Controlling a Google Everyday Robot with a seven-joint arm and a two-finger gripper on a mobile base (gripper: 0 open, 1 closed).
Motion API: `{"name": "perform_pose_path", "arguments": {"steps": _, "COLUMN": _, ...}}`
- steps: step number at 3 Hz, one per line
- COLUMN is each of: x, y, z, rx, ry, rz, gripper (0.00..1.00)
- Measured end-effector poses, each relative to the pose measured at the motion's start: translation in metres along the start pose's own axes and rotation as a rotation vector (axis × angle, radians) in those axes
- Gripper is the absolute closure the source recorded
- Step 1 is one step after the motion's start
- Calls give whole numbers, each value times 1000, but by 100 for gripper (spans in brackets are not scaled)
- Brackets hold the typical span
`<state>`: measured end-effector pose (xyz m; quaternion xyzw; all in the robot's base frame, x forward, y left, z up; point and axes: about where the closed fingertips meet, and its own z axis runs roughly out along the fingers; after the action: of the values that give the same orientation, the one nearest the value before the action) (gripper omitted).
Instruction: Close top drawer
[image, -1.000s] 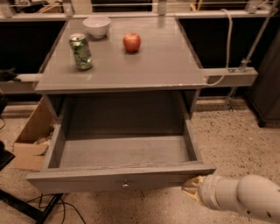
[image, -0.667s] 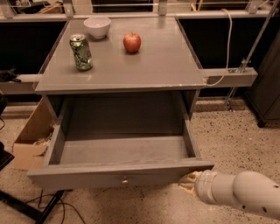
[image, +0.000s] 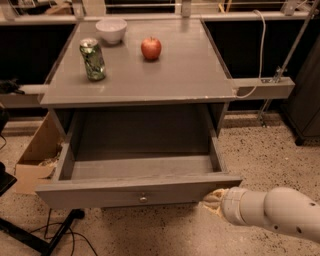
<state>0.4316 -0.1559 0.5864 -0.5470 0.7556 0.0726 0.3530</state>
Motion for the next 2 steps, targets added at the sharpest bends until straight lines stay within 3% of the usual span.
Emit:
{"name": "perform_pose_path", "arguments": {"steps": 1, "x": 0, "y": 0, "z": 0, "rx": 0, "ry": 0, "rz": 0, "gripper": 100}}
{"name": "perform_pose_path", "arguments": {"steps": 2, "x": -17, "y": -21, "z": 4, "rx": 9, "ry": -18, "rz": -28, "gripper": 100}}
